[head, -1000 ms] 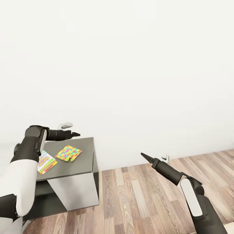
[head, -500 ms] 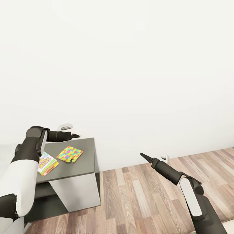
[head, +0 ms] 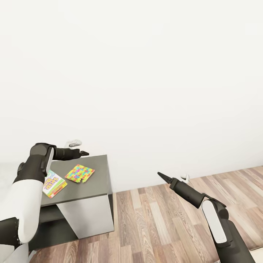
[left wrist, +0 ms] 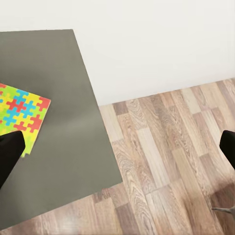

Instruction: Put all the toys in the child's room - the three board games (two on the bed and one on the table), the two jigsaw puzzles on the table, and the tennis ball on the table - inside the toy box on the table in the child's room.

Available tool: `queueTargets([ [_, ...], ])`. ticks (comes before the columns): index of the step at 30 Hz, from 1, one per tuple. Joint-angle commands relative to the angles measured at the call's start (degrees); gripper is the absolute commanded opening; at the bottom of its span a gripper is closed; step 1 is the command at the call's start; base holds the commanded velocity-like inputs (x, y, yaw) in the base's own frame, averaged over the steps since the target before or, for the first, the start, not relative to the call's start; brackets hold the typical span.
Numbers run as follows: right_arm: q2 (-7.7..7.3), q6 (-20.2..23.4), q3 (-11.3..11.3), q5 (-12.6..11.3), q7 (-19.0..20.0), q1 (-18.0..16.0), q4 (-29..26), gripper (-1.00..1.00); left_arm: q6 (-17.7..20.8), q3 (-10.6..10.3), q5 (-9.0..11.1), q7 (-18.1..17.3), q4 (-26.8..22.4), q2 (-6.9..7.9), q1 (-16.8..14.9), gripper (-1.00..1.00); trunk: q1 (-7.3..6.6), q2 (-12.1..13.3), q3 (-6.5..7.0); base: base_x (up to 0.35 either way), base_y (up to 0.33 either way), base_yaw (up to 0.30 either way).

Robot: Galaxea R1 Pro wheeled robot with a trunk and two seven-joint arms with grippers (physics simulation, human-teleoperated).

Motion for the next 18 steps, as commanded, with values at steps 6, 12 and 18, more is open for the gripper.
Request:
queueTargets([
  [6, 0.0, 0.4, -0.1, -0.2, 0.1, -0.1, 0.1, 1.0, 0.1, 0.1, -0.6, -0.6, 0.0, -0.03, -0.1, 1.0, 0.05, -0.1, -0.12, 0.248, 0.033, 0.0],
  [12, 0.07, 0.2, -0.1, -0.2, 0.1, -0.1, -0.1, 1.0, 0.2, 0.2, -0.6, -0.5, 0.1, -0.03, -0.1, 1.0, 0.05, -0.1, -0.12, 0.102, 0.093, 0.0],
  [18, 0.04, 0.2, -0.1, -0.3, 0.1, -0.1, -0.1, 1.0, 0.1, 0.2, -0.6, -0.6, 0.0, -0.03, 0.0, 1.0, 0.05, -0.1, -0.12, 0.007, 0.059, 0.0],
])
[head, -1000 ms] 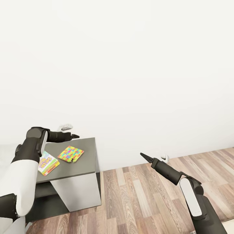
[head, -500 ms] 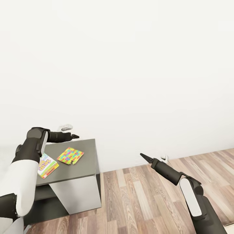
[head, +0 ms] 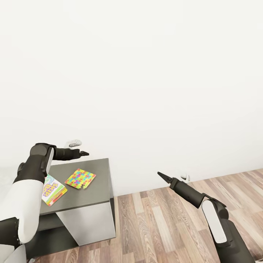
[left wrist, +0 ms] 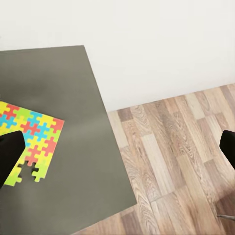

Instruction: Put all the toys in the child's room - the three board games (two on the bed and one on the table), the two jigsaw puzzles on the table, and the tennis ball on the table - inside the toy box on the table in the child's room.

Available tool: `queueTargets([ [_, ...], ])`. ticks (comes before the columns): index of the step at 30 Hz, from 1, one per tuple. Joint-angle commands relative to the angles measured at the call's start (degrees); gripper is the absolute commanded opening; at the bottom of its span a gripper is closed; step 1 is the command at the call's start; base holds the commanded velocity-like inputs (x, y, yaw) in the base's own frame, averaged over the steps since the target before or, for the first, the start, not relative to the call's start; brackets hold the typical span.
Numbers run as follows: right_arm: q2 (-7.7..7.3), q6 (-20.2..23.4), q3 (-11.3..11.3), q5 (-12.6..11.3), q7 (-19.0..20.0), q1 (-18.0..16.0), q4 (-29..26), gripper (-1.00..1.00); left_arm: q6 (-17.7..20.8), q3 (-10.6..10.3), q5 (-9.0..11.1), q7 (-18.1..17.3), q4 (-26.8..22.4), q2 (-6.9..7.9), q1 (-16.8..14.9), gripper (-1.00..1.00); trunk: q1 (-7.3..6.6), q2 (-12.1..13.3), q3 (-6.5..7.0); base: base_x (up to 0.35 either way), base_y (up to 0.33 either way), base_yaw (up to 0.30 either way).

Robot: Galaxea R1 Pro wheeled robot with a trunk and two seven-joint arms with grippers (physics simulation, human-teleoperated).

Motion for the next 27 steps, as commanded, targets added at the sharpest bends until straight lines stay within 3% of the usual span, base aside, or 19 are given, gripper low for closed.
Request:
queueTargets([
  [1, -0.01, 0.4, -0.1, -0.3, 0.1, -0.1, 0.0, 1.0, 0.2, 0.1, -0.6, -0.6, 0.0, -0.03, 0.0, 1.0, 0.04, -0.1, -0.13, 0.002, 0.013, 0.0],
  [11, -0.04, 0.3, -0.1, -0.3, 0.1, -0.1, 0.0, 1.0, 0.2, 0.1, -0.6, -0.6, 0.0, -0.03, 0.0, 1.0, 0.04, -0.1, -0.13, 0.011, 0.003, 0.0],
  [21, -0.01, 0.3, 0.0, -0.2, 0.0, -0.1, -0.1, 1.0, 0.2, 0.1, -0.7, 0.3, 1.6, -0.03, 0.0, 1.0, 0.04, -0.1, -0.13, 0.239, 0.0, 0.0],
  [27, -0.04, 0.3, 0.1, -0.2, 0.0, -0.1, -0.1, 1.0, 0.2, 0.1, -0.7, 0.6, 1.7, -0.1, 0.0, 1.0, 0.04, -0.1, -0.13, 0.083, 0.0, 0.0],
])
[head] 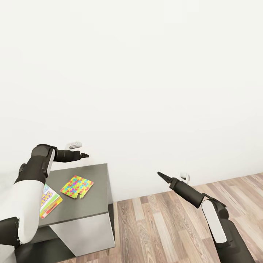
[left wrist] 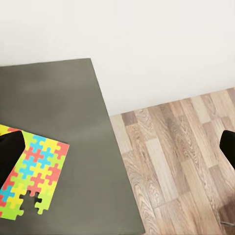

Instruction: Put all the toys in the child's room - the three board games (two on the bed and one on the table), the two jigsaw puzzles on the table, and the tennis ball on the table - inside the toy box on the table in the child's room.

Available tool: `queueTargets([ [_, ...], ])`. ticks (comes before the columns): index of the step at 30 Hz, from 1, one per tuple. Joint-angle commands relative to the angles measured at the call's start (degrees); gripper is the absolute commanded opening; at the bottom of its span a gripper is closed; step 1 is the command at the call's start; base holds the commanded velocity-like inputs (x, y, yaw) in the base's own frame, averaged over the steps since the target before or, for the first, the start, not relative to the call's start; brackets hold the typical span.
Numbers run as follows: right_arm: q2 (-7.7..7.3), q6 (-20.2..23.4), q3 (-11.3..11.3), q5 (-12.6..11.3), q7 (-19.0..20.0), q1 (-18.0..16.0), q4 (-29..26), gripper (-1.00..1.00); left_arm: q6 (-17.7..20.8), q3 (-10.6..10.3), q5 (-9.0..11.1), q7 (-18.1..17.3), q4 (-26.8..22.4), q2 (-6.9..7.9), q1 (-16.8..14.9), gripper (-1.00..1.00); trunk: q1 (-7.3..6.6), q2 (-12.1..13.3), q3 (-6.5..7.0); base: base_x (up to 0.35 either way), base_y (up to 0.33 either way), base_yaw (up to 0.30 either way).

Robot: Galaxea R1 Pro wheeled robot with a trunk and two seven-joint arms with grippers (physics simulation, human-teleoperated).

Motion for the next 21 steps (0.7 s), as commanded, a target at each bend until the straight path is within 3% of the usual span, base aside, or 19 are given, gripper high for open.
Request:
queueTargets([
  [1, 0.0, 0.4, -0.1, -0.3, 0.0, -0.1, 0.0, 1.0, 0.2, 0.1, -0.6, -0.6, 0.0, -0.02, 0.0, 1.0, 0.04, -0.1, -0.13, 0.019, 0.0, 0.0],
  [11, 0.0, 0.6, -0.1, 0.0, 0.0, -0.1, 0.0, 1.0, 0.2, 0.1, -0.6, -0.5, 0.7, -0.03, 0.1, 1.0, 0.04, -0.1, -0.13, 0.004, 0.0, 0.0],
  [16, 0.1, 0.8, -0.1, 2.9, 0.0, -0.1, 0.1, 1.0, 0.2, 0.1, -0.6, -0.5, 1.9, 0.02, 0.1, 1.0, 0.04, -0.1, -0.13, -0.004, 0.022, 0.0],
  [21, 0.15, 0.8, -0.2, 4.1, 0.0, -0.1, 0.2, 1.0, 0.2, 0.1, -0.6, 0.8, 2.3, -0.02, 0.1, 1.0, 0.04, -0.1, -0.13, -0.041, 0.13, 0.0],
])
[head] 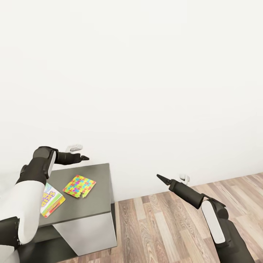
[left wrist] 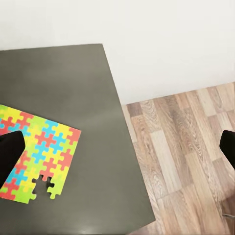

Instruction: Put all the toys in the child's room - the three board games (two on the bed and one on the table), the two jigsaw puzzles on the table, and the tennis ball on the table - inside the toy box on the table in the child's room.

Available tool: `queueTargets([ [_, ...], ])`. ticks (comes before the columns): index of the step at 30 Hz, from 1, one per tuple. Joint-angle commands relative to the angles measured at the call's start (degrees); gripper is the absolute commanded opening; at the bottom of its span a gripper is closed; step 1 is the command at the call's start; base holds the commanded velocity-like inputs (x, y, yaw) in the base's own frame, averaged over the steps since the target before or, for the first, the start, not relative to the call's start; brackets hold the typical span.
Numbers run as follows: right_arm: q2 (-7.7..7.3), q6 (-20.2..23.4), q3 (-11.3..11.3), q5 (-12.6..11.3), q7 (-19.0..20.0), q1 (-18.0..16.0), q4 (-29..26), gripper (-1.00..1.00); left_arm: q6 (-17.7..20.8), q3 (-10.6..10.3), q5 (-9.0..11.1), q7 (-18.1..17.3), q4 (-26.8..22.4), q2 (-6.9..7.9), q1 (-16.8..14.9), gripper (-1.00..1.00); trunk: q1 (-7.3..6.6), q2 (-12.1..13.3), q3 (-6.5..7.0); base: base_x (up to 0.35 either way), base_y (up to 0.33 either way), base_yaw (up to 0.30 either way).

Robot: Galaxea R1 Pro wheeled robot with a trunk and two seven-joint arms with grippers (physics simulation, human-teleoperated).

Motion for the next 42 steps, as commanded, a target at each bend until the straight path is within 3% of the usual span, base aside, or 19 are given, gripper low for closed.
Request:
queueTargets([
  [1, 0.01, 0.4, -0.1, -0.2, 0.1, -0.1, 0.0, 1.0, 0.2, 0.1, -0.6, -0.1, 0.0, -0.03, -0.1, 1.0, 0.03, -0.1, -0.13, -0.018, 0.062, 0.0],
  [8, -0.01, 0.4, 0.0, 0.1, -0.6, -0.1, 0.1, 1.0, -0.9, 0.1, -0.5, 4.9, 2.0, -0.33, -0.1, 1.0, 0.03, -0.1, -0.13, -0.005, 0.018, 0.0],
  [11, 0.07, 0.5, -0.1, 1.4, -3.7, -0.1, 0.2, 1.0, -1.6, 0.2, -0.5, 6.3, 2.9, -0.55, -0.1, 1.0, 0.03, -0.1, -0.13, -0.001, 0.002, 0.0],
  [17, 0.78, 1.4, 0.1, 4.8, -13.4, 0.0, 0.0, 1.0, -2.1, 0.2, -0.5, 7.0, 3.4, -0.65, -0.1, 1.0, 0.03, -0.1, -0.13, 0.0, 0.0, 0.0],
  [23, 0.4, 3.4, 4.8, 5.5, -20.1, -0.4, 0.1, 1.0, -2.1, 0.2, -0.5, 7.1, 3.5, -0.66, 0.0, 1.0, 0.03, -0.1, -0.13, 0.0, 0.0, 0.0],
  [29, 0.23, 3.6, 6.1, 5.7, -21.7, -0.6, 0.2, 1.0, -2.1, 0.2, -0.5, 7.2, 3.5, -1.05, 0.0, 1.0, 0.03, -0.1, -0.13, 0.0, 0.0, 0.0],
  [42, 0.13, 3.6, 6.6, 5.8, -22.4, -0.6, 0.1, 1.0, -2.1, 0.2, -0.5, 7.2, 3.5, -1.27, 0.0, 1.0, 0.03, -0.1, -0.13, 0.0, 0.0, 0.011],
])
